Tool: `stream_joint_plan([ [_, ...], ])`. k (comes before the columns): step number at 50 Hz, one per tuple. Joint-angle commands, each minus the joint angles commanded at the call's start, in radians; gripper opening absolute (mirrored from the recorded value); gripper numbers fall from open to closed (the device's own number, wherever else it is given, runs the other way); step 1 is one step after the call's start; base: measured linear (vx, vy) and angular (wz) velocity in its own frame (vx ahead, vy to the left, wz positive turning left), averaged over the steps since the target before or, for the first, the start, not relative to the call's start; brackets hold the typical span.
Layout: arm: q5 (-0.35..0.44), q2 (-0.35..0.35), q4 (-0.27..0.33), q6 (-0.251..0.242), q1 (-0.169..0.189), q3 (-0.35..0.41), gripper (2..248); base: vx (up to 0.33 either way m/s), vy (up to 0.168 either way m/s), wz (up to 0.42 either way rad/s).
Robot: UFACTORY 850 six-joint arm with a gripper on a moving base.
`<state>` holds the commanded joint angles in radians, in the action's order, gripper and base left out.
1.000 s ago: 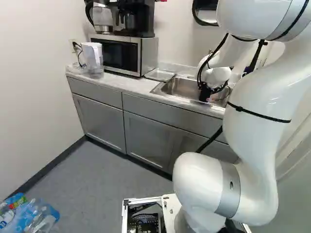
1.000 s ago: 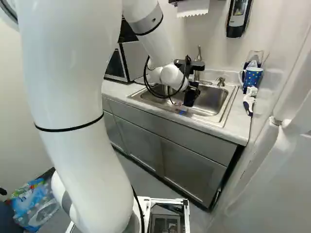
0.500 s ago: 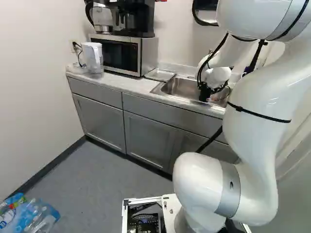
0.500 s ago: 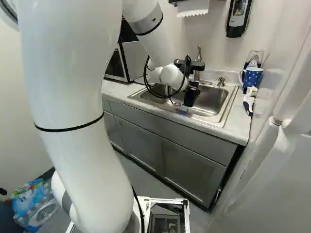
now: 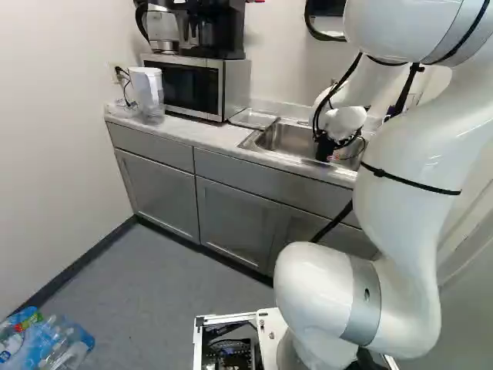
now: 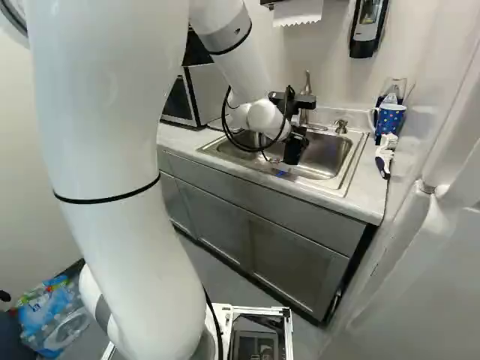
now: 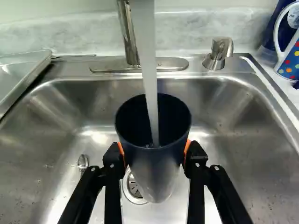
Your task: Rinse the cup and place it in the tray
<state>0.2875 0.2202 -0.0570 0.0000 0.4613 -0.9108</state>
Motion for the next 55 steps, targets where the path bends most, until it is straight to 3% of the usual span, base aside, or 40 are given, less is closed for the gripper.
stream_joint_plan([
  [55, 0.000, 0.000, 0.000, 0.000, 0.000, 0.000, 126, 0.000, 0.000, 0.000],
])
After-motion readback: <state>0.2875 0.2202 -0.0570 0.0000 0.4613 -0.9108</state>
